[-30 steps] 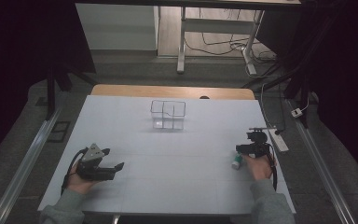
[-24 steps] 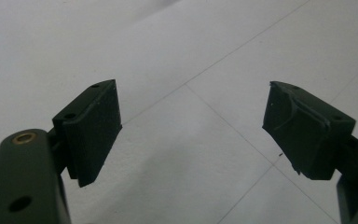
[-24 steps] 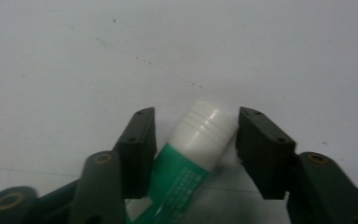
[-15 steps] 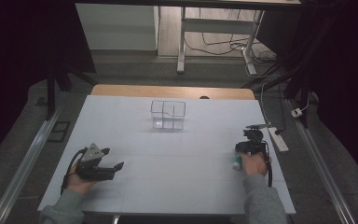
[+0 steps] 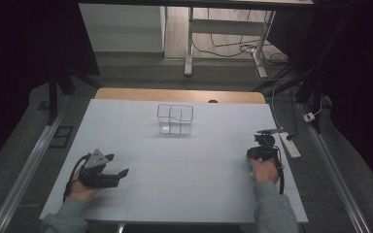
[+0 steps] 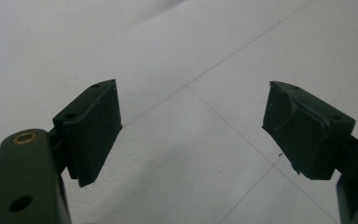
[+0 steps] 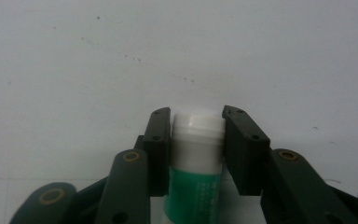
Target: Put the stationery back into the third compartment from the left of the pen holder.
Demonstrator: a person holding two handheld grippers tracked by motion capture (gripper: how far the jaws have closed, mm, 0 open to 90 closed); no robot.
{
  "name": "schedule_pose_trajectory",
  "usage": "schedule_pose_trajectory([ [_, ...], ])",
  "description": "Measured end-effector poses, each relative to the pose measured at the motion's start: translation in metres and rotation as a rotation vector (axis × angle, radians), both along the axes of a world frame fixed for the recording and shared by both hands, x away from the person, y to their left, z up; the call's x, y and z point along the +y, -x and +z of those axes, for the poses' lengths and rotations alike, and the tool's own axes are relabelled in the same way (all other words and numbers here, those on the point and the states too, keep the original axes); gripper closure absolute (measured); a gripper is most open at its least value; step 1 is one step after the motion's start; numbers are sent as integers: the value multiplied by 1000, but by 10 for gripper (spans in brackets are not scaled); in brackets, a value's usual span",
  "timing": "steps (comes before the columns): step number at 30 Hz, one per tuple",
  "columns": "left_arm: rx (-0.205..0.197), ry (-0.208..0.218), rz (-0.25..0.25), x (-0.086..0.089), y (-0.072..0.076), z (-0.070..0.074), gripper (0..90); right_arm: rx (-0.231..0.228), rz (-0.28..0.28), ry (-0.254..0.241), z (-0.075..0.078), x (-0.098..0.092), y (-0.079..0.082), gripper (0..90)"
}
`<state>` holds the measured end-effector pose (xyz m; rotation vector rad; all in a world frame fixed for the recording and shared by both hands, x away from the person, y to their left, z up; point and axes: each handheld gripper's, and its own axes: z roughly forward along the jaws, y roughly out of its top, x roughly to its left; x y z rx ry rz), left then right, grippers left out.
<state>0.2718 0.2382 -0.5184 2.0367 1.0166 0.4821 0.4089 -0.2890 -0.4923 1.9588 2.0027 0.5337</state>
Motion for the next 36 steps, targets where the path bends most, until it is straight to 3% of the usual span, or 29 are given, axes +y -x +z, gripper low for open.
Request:
schedule_pose_trajectory([
  [8,-1,0,1,1,0,0,189,-38,33,-33,11,-4,6,650],
  [17,-3,8,7,2,0,0,189,-155,108,-86,33,1,13,649],
  [30,-10,6,16,2,1,2,189,-312,196,-159,46,0,21,649],
  [36,-11,-14,14,-1,2,1,189,-383,247,-214,47,1,24,649],
])
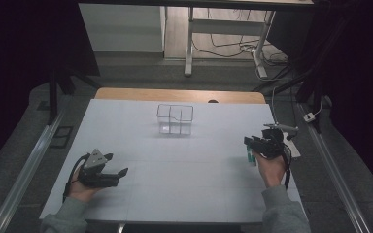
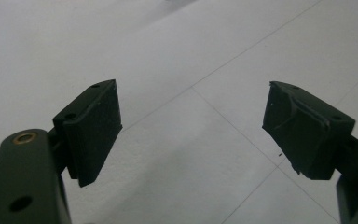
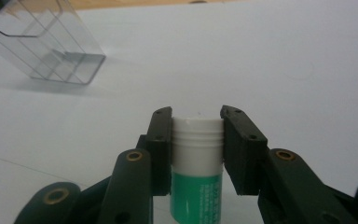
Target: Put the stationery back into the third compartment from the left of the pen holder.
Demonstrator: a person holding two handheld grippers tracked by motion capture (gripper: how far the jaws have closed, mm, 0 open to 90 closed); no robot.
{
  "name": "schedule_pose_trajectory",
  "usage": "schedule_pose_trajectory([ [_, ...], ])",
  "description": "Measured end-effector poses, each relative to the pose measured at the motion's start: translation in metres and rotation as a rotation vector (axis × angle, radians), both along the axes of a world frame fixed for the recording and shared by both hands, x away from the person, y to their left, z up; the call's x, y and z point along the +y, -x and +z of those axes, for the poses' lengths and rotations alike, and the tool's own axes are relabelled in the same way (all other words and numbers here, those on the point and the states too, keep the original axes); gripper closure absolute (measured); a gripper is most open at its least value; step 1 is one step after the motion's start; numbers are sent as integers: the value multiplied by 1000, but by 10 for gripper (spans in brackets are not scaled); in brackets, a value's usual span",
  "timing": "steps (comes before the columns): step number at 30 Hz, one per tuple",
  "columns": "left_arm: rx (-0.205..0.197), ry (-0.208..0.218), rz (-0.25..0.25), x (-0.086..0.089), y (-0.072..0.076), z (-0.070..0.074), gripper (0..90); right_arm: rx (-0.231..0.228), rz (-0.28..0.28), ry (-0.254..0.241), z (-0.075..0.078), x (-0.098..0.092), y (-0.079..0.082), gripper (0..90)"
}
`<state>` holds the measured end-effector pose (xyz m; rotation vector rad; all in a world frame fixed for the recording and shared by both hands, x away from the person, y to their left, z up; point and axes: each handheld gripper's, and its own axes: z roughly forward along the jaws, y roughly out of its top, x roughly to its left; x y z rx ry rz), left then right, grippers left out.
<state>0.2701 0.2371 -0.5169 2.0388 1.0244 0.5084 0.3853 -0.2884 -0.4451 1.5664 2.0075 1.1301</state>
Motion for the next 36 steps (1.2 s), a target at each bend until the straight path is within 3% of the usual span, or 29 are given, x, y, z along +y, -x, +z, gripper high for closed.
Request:
schedule_pose_trajectory([
  [9,5,-22,4,-3,0,-1,189,-100,95,-62,2,6,3,648],
  [24,10,-38,4,-4,-1,-3,188,-228,191,-98,0,19,1,648],
  [36,15,-47,1,-5,-1,-3,188,-287,236,-129,4,31,-4,647],
])
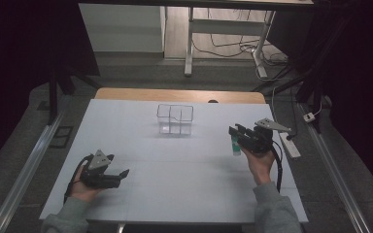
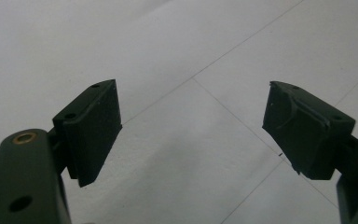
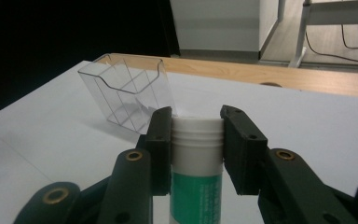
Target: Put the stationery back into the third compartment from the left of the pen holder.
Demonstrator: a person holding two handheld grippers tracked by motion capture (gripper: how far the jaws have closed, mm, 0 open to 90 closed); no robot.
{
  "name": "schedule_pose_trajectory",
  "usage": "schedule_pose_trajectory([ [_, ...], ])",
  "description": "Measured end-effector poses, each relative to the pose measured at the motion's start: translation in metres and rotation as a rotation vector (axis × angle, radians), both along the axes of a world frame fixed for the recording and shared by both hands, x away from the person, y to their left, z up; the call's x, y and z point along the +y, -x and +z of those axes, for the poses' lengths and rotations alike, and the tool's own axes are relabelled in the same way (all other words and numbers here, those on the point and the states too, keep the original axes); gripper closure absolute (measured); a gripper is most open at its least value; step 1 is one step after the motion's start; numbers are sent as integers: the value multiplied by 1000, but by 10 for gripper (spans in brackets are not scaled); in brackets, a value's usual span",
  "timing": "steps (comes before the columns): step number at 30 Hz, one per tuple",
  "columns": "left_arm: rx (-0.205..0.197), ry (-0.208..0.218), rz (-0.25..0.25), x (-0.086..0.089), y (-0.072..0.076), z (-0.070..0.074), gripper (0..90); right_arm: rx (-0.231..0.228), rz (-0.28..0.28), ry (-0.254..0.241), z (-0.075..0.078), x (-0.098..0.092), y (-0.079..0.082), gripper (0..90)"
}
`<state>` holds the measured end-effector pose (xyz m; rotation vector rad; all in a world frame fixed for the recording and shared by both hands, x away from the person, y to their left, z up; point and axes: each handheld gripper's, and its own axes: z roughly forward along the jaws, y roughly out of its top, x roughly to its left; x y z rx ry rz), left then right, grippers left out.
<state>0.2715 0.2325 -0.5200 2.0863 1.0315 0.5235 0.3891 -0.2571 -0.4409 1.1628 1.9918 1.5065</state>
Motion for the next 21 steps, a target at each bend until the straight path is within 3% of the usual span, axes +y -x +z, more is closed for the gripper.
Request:
schedule_pose_trajectory([
  [7,0,2,1,0,0,0,188,-21,23,-6,6,10,-6,647],
  [21,2,-4,-2,0,0,-1,188,-14,40,-4,7,24,-16,647],
])
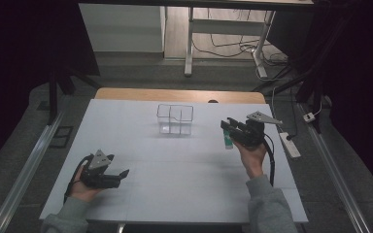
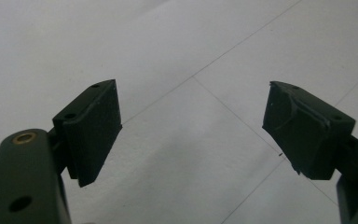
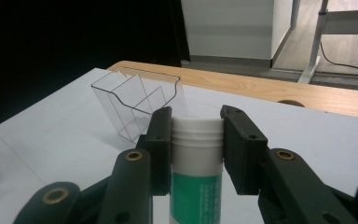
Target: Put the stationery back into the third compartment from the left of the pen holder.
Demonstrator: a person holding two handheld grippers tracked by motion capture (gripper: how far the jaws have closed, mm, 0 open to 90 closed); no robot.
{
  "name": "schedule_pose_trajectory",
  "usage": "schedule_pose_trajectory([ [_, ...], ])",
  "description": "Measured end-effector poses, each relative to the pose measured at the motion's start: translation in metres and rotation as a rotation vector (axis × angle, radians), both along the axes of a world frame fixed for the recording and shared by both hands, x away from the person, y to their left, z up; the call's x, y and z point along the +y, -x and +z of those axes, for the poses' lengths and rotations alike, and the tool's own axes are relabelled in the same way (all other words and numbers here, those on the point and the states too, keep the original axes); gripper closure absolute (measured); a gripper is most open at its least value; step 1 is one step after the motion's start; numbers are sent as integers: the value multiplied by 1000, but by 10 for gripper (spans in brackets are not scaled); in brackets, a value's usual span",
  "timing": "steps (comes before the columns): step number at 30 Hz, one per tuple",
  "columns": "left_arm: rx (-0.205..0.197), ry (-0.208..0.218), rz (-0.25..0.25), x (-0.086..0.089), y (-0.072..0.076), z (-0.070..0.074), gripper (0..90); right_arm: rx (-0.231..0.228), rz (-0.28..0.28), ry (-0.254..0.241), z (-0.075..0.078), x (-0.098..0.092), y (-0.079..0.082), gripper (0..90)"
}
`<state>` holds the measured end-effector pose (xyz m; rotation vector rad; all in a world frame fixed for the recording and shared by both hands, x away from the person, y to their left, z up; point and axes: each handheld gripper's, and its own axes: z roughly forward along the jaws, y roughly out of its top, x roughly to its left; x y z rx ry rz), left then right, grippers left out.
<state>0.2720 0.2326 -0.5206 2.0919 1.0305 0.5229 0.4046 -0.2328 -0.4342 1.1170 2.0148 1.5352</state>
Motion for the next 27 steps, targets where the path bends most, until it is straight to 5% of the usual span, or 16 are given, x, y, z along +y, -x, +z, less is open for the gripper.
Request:
schedule_pose_trajectory([
  [27,0,3,-1,1,-1,0,187,-27,55,-16,12,38,-22,647],
])
